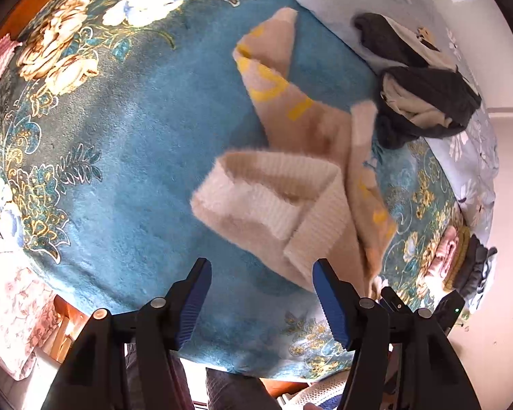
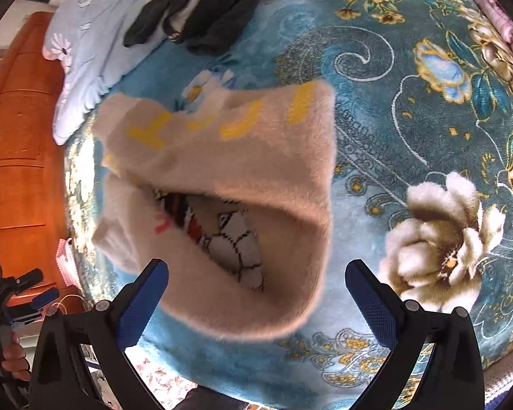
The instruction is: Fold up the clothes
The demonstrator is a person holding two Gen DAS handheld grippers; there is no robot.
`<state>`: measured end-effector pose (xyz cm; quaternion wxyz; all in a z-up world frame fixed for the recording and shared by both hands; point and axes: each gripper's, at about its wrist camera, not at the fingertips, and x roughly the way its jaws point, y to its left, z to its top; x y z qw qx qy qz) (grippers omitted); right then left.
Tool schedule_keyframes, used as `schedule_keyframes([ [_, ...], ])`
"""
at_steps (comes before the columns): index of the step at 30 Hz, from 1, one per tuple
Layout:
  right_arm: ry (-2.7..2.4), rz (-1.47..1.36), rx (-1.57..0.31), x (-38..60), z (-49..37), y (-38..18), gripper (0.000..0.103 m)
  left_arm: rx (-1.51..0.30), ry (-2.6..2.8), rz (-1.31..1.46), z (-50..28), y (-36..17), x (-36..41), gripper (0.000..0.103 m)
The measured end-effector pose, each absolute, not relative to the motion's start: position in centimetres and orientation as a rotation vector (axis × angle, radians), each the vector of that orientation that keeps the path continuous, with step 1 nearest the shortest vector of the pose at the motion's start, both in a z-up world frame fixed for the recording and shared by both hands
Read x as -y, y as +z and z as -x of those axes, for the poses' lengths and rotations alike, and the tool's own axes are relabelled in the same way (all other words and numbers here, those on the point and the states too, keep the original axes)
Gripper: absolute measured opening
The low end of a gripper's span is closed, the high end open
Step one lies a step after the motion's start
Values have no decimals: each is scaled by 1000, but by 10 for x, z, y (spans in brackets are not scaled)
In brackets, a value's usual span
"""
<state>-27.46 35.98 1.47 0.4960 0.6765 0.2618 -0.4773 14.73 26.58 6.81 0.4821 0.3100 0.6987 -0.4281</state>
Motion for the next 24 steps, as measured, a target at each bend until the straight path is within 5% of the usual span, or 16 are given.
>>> schedule_keyframes([
  [17, -1294, -1281, -1194, -264, 166, -8, 103, -1966, -794, -486, -235, -58, -152, 66],
  [24, -1256, -1230, -1284, -244, 161, -25, 75, -1954, -837, -508, -220, -88, -97, 66],
])
